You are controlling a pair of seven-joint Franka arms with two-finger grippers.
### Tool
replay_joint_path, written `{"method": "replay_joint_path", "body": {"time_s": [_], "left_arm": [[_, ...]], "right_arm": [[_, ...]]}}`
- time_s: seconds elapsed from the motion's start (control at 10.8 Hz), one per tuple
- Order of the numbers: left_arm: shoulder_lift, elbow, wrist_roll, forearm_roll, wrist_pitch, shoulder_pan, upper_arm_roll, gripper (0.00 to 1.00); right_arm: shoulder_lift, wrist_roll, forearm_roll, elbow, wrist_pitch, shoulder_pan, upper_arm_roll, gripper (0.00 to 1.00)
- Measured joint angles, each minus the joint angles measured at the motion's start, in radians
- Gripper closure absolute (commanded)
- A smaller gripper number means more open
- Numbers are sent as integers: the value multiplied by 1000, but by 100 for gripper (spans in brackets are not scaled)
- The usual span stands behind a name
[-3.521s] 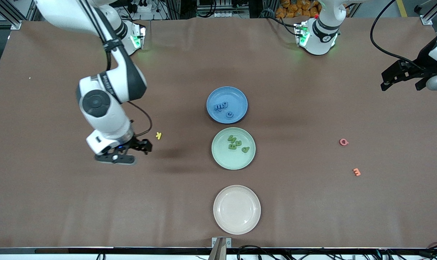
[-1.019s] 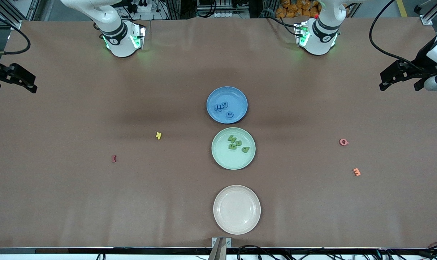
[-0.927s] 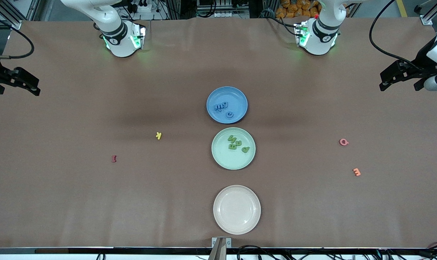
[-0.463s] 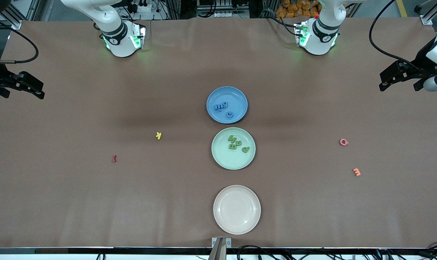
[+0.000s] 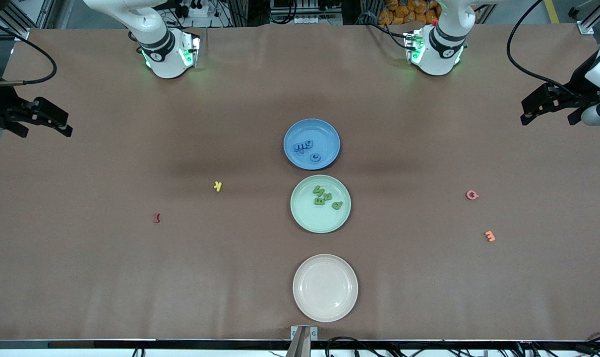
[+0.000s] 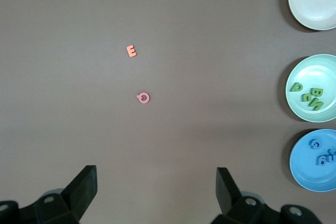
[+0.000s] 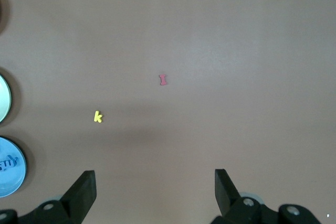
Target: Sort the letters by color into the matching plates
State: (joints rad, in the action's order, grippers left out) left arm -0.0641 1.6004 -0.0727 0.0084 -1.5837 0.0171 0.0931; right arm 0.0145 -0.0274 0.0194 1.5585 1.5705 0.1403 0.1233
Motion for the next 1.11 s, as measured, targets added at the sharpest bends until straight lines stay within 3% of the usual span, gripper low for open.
{"method": "replay_joint_path", "body": {"time_s": [1.11], "left_arm": [[0, -9, 0, 0, -2, 1, -7, 0]], "right_arm": [[0, 4, 0, 12, -2, 0, 0, 0]]}}
